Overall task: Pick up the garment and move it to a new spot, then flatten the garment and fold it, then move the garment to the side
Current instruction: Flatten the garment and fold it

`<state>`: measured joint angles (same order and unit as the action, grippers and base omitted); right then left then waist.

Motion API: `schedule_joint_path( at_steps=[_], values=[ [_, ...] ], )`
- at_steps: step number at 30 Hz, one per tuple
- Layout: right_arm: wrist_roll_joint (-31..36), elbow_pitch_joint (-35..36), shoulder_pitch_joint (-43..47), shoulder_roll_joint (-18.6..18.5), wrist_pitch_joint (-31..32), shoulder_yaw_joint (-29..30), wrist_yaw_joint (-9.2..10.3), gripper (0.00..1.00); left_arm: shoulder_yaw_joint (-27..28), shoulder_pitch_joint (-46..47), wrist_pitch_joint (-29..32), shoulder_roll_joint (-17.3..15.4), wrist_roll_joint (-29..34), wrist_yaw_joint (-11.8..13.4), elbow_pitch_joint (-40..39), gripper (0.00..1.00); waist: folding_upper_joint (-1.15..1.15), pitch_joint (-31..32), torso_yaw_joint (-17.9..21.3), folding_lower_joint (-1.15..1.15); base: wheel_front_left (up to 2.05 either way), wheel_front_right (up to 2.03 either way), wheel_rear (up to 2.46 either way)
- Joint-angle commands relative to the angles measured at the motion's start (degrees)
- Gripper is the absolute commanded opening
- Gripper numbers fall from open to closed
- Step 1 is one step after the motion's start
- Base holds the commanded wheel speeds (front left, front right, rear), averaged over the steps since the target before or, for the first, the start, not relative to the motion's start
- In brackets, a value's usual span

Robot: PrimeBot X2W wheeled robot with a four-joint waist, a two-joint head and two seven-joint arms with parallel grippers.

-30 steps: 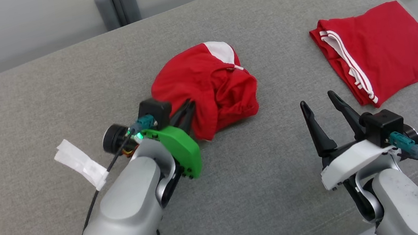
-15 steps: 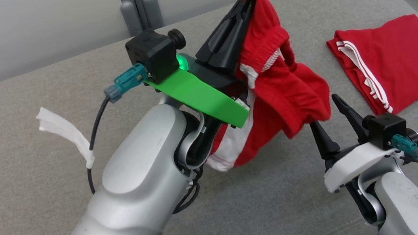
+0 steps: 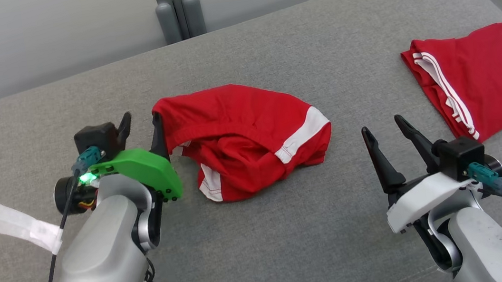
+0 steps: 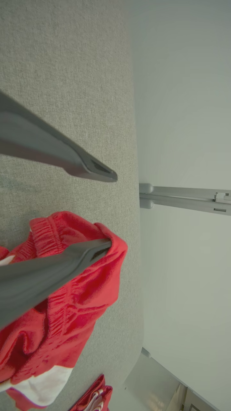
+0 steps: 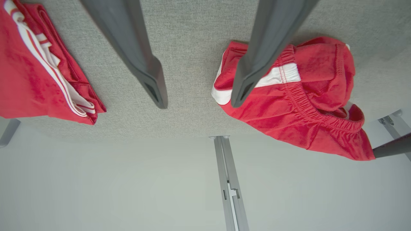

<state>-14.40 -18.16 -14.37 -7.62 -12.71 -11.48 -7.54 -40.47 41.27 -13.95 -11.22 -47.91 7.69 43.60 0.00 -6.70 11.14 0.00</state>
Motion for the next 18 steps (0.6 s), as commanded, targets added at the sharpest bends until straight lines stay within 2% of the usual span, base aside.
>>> schedule_joint_path(
  at_steps=[1,4,10,18],
  values=[
    [-0.23,0.09,0.45,-0.22,-0.24,0.37,0.11,1.0,0.32,-0.87,-0.13,-0.31,-0.54,0.35,0.78,1.0,0.0,-0.04,-0.22,0.0,0.0,0.0,0.0],
    [-0.05,0.28,1.22,-0.37,-0.37,1.19,0.11,1.0,0.17,-1.53,-0.32,-0.1,-0.75,-0.85,1.65,1.0,0.0,-0.01,-1.07,0.0,0.0,0.0,0.0],
    [0.5,0.79,1.4,-0.27,0.17,1.88,0.11,1.0,-3.09,-0.31,1.31,2.46,0.42,-4.42,-0.65,1.0,0.0,0.24,-2.63,0.0,0.0,0.0,0.0],
    [0.27,1.02,1.71,0.0,0.46,0.48,0.11,1.0,-7.14,-1.1,5.76,5.35,-0.08,-7.65,-4.12,1.0,0.0,0.2,-1.85,0.0,0.0,0.0,0.0]
  ],
)
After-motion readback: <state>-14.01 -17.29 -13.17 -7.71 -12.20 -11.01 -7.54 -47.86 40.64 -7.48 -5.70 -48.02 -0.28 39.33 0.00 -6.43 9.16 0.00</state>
